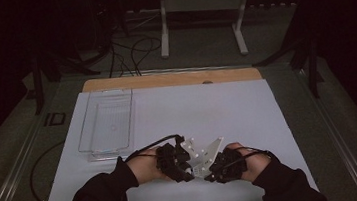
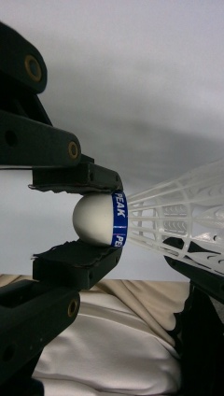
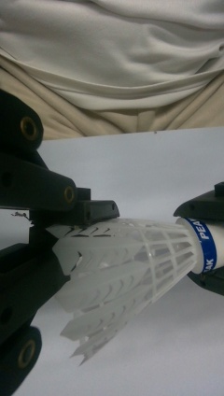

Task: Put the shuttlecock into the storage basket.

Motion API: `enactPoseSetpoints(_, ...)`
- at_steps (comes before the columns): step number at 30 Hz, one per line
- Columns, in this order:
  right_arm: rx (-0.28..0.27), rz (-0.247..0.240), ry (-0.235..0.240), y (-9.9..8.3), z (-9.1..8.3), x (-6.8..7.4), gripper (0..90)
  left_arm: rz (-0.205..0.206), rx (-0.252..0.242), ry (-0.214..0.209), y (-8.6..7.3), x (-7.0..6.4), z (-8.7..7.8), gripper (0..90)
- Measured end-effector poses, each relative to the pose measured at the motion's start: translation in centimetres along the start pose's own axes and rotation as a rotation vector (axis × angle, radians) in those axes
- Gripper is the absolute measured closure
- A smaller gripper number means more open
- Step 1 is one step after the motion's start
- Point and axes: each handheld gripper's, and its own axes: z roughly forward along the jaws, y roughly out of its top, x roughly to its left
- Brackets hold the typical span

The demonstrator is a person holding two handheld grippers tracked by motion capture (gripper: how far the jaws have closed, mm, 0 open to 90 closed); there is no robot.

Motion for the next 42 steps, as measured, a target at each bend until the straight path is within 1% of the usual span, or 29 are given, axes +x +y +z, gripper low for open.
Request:
enactPoseSetpoints(3,0.005,0.014,-0.001,0.0,0.1,0.1,90.0,0.005,0.014,0.001,0.1,-0.1,0.1,66.1)
enactPoseSetpoints(7,0.004,0.013,-0.003,-0.1,0.3,0.0,89.9,-0.002,0.028,0.002,0.2,0.0,0.2,66.4)
enactPoseSetpoints(8,0.006,0.018,-0.004,-0.1,0.3,0.0,89.8,-0.008,0.027,0.009,0.2,0.1,0.2,66.5)
enactPoseSetpoints(9,0.000,0.012,-0.009,-0.1,0.3,0.0,89.6,-0.010,0.027,0.013,0.2,0.0,0.1,66.5)
enactPoseSetpoints(11,-0.003,0.018,-0.014,-0.1,0.3,-0.1,89.0,-0.013,0.025,0.016,0.2,0.0,0.0,66.5)
enactPoseSetpoints(12,-0.005,0.021,-0.020,-0.1,0.2,-0.1,87.5,-0.023,0.021,0.025,0.2,0.1,-0.2,66.5)
enactPoseSetpoints(13,-0.018,0.022,-0.037,-0.2,0.1,-0.2,82.2,-0.027,0.020,0.024,0.2,0.2,-0.3,66.6)
enactPoseSetpoints(15,-0.018,0.030,-0.045,-0.3,0.1,-0.2,77.8,-0.033,0.026,0.037,0.1,0.3,-0.6,66.6)
enactPoseSetpoints(17,-0.025,0.047,-0.052,-0.4,0.1,-0.3,66.5,-0.038,0.020,0.037,0.0,0.4,-0.7,66.6)
enactPoseSetpoints(18,-0.029,0.053,-0.065,-0.5,0.2,-0.4,63.2,-0.039,0.022,0.045,-0.1,0.5,-1.0,66.6)
enactPoseSetpoints(19,-0.032,0.062,-0.067,-0.6,0.2,-0.5,57.6,-0.047,0.019,0.046,-0.2,0.5,-1.1,66.6)
enactPoseSetpoints(20,-0.036,0.067,-0.077,-0.7,0.3,-0.6,51.9,-0.052,0.014,0.039,-0.4,0.6,-1.2,66.6)
enactPoseSetpoints(21,-0.042,0.077,-0.094,-0.8,0.3,-0.6,48.6,-0.053,0.012,0.047,-0.5,0.6,-1.3,66.6)
enactPoseSetpoints(22,-0.044,0.087,-0.099,-0.9,0.4,-0.7,43.6,-0.051,0.016,0.056,-0.6,0.7,-1.4,66.6)
enactPoseSetpoints(23,-0.046,0.099,-0.107,-1.1,0.5,-0.8,37.6,-0.049,0.016,0.054,-0.7,0.7,-1.6,66.6)
enactPoseSetpoints(25,-0.058,0.121,-0.126,-1.3,0.5,-0.9,33.0,-0.053,0.020,0.066,-0.8,0.8,-1.8,66.6)
enactPoseSetpoints(26,-0.062,0.131,-0.135,-1.5,0.5,-1.0,28.2,-0.057,0.019,0.064,-0.9,0.8,-1.9,66.6)
enactPoseSetpoints(27,-0.062,0.143,-0.138,-1.6,0.5,-1.1,26.1,-0.063,0.015,0.063,-1.0,0.8,-2.1,66.6)
enactPoseSetpoints(29,-0.068,0.146,-0.143,-1.7,0.5,-1.2,25.2,-0.070,0.014,0.062,-1.1,0.9,-2.2,66.6)
enactPoseSetpoints(31,-0.081,0.161,-0.156,-2.1,0.5,-1.3,20.9,-0.080,0.011,0.068,-1.3,1.0,-2.5,66.5)
enactPoseSetpoints(33,-0.096,0.170,-0.159,-2.4,0.5,-1.5,19.3,-0.079,0.016,0.068,-1.5,1.0,-2.7,66.6)
enactPoseSetpoints(35,-0.098,0.180,-0.166,-2.5,0.5,-1.5,19.1,-0.078,0.014,0.068,-1.6,1.1,-2.8,66.5)
enactPoseSetpoints(36,-0.102,0.184,-0.172,-2.7,0.5,-1.6,17.6,-0.077,0.019,0.073,-1.8,1.1,-3.0,66.5)
enactPoseSetpoints(37,-0.105,0.192,-0.176,-3.0,0.5,-1.7,16.4,-0.085,0.019,0.073,-1.9,1.1,-3.1,66.5)
enactPoseSetpoints(38,-0.098,0.207,-0.176,-3.1,0.5,-1.7,14.8,-0.091,0.016,0.074,-2.0,1.2,-3.2,66.5)
enactPoseSetpoints(41,-0.094,0.219,-0.183,-3.5,0.7,-1.8,13.2,-0.097,0.013,0.083,-2.2,1.2,-3.4,66.5)
enactPoseSetpoints(42,-0.092,0.233,-0.182,-3.6,0.7,-1.8,10.3,-0.108,0.006,0.090,-2.5,1.2,-3.7,66.5)
